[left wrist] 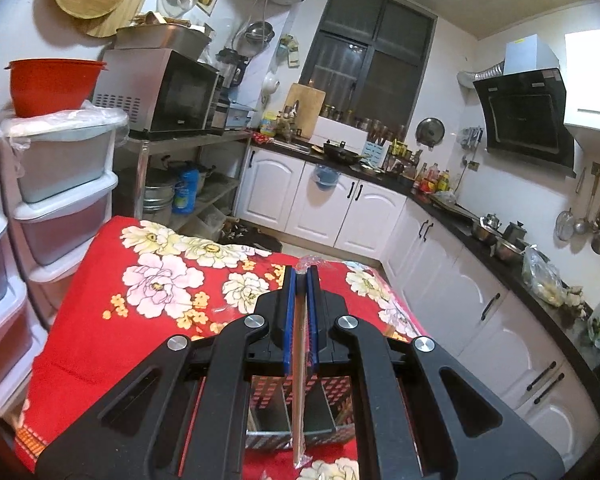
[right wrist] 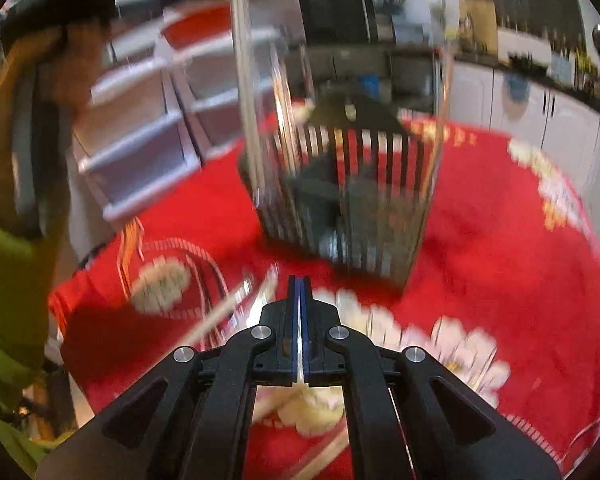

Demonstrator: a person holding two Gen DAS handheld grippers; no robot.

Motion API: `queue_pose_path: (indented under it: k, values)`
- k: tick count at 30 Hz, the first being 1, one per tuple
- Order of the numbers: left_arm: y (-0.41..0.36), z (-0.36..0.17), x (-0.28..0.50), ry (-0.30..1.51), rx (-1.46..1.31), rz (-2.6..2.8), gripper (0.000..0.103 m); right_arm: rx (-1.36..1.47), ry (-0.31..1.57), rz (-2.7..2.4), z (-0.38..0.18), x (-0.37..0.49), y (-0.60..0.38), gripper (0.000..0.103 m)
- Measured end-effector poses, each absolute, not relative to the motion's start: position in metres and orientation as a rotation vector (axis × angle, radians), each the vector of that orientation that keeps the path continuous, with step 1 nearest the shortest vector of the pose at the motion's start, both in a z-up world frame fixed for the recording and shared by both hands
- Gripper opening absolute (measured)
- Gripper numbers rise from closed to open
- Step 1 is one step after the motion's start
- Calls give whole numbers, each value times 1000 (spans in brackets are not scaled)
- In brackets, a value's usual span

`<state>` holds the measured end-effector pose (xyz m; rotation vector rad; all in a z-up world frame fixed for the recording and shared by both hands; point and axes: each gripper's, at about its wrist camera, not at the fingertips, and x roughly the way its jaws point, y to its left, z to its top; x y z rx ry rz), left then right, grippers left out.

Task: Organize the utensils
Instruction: 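Grasp another wrapped chopstick pair with the right gripper while the left gripper holds its pair above the caddy, then carry the right gripper's chopsticks into the caddy and open it while the left gripper releases its pair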

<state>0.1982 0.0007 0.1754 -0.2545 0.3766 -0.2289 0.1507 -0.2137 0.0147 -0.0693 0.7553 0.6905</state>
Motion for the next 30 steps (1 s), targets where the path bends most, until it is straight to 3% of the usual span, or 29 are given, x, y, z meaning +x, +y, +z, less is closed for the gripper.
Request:
queue_pose_path:
  k: [2,6,11,21,23,24,25,30]
  values:
    - [-2,174,203,370,-250,-228,1,-73,819,680,-4,152,-213,15]
    - [-13,169,211,367,-230,-238,1,-75,888,652,-27,156,-213,22]
    - [-25,160,219,367,-200,-248,1,-75,945,620,-42,163,-211,39]
    - [-27,148,231,369,-182,-242,2,-46,994,612,-55,182,-205,39]
    - [-27,148,233,369,-183,-239,2,-61,984,604,-55,183,-202,23]
    - [-27,148,233,368,-183,-239,2,-59,981,605,-55,184,-201,21]
    - [-27,149,234,365,-185,-237,2,-47,982,617,-54,185,-202,13]
    - [-26,153,240,364,-193,-241,1,14,947,667,-36,188,-210,6]
